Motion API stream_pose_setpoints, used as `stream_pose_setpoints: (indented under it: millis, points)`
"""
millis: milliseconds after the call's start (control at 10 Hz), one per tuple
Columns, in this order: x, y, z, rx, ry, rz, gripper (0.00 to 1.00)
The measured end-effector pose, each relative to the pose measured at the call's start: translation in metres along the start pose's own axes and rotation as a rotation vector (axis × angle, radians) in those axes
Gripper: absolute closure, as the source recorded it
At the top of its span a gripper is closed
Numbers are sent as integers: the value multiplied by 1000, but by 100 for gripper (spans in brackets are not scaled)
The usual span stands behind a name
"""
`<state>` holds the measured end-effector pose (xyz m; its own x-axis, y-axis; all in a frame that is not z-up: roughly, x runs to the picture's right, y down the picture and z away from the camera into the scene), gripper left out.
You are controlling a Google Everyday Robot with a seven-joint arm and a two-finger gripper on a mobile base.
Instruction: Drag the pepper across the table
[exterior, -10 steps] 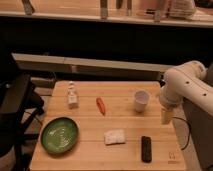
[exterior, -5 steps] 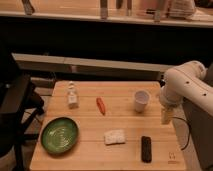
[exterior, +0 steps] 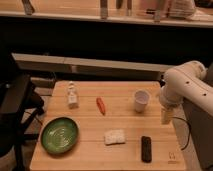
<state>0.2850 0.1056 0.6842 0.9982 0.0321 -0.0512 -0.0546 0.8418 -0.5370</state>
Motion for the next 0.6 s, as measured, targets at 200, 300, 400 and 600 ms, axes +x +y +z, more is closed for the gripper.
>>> stream_pose_setpoints:
  millis: [200, 300, 400, 600]
  points:
    - [-2, -4, -1, 5, 9, -10, 20]
    - [-15, -14, -1, 12, 21, -55, 20]
    - [-25, -23, -1, 15, 30, -88, 20]
    - [-41, -36, -1, 19, 44, -128, 20]
